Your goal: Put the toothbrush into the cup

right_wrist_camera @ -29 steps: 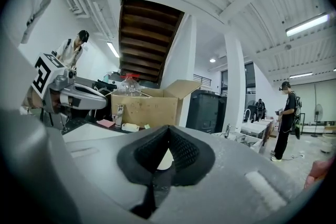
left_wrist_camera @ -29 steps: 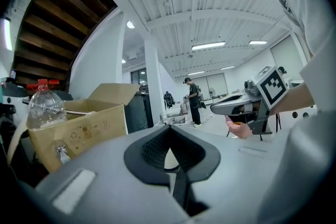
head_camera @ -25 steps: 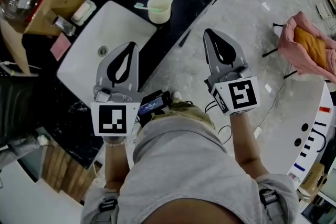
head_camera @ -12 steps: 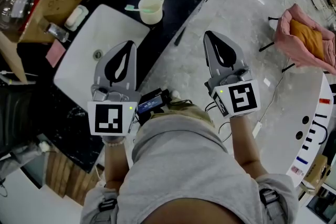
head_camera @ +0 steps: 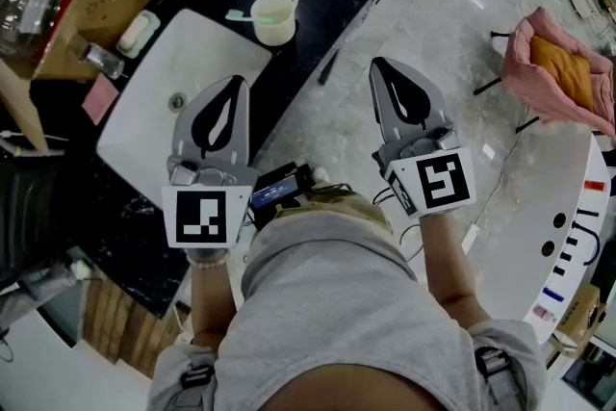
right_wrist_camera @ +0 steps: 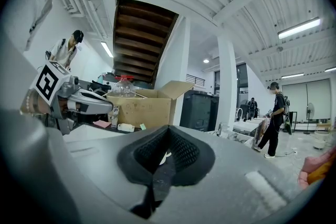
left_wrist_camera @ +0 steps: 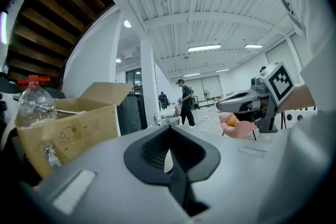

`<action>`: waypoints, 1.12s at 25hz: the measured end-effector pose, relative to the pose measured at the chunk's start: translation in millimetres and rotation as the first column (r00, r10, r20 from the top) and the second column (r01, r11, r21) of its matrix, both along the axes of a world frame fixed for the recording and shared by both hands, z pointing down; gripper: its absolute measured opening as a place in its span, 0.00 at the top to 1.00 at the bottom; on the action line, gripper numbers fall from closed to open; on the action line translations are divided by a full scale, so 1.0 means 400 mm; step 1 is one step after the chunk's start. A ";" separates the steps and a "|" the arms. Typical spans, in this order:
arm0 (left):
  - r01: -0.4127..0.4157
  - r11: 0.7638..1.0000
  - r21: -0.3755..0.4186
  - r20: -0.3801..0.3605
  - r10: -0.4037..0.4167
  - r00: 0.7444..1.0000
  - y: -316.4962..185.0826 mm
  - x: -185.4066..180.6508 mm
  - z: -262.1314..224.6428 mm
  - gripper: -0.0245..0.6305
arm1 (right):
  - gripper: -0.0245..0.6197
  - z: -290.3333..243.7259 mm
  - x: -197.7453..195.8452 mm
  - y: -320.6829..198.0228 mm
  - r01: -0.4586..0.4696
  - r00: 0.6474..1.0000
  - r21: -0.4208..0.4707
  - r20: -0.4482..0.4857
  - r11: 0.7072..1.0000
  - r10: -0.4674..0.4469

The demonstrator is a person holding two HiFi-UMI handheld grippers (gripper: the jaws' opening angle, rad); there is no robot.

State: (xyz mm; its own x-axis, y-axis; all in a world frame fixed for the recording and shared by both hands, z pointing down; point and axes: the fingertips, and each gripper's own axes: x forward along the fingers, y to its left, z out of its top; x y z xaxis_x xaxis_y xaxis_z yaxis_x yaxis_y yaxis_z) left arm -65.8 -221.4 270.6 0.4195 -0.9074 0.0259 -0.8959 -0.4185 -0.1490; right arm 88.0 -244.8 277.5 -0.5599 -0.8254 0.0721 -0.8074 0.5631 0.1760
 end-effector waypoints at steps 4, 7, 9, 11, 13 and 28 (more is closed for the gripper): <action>0.001 1.000 0.002 -0.005 -0.001 1.000 -0.001 0.001 -0.002 0.94 | 0.97 -0.005 0.001 -0.001 -0.001 1.000 0.005 0.000 1.000 0.001; -0.003 1.000 0.004 0.004 0.003 1.000 -0.002 0.003 -0.001 0.94 | 0.97 -0.005 0.003 -0.001 -0.004 1.000 0.005 0.002 1.000 0.004; -0.003 1.000 0.003 0.003 0.003 1.000 -0.003 0.003 0.000 0.94 | 0.97 -0.003 0.005 -0.003 -0.007 1.000 0.003 0.002 1.000 0.007; 0.000 1.000 -0.005 0.003 0.000 1.000 -0.003 0.003 0.002 0.94 | 0.97 -0.002 0.008 -0.005 -0.011 1.000 0.001 0.005 1.000 0.011; 0.000 1.000 -0.009 0.007 0.000 1.000 -0.004 0.003 0.003 0.94 | 0.97 -0.002 0.011 -0.008 -0.016 1.000 -0.001 0.012 1.000 0.016; 0.003 1.000 -0.011 0.017 -0.002 1.000 -0.008 0.001 0.006 0.94 | 0.97 -0.002 0.004 -0.015 -0.011 1.000 -0.008 0.020 1.000 0.011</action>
State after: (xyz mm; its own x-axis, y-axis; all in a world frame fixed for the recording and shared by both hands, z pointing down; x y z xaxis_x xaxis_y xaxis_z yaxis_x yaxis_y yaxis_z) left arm -65.5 -224.8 272.8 0.4166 -0.9080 0.0431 -0.8943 -0.4179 -0.1598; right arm 89.8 -250.9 276.6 -0.5522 -0.8309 0.0676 -0.8168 0.5555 0.1556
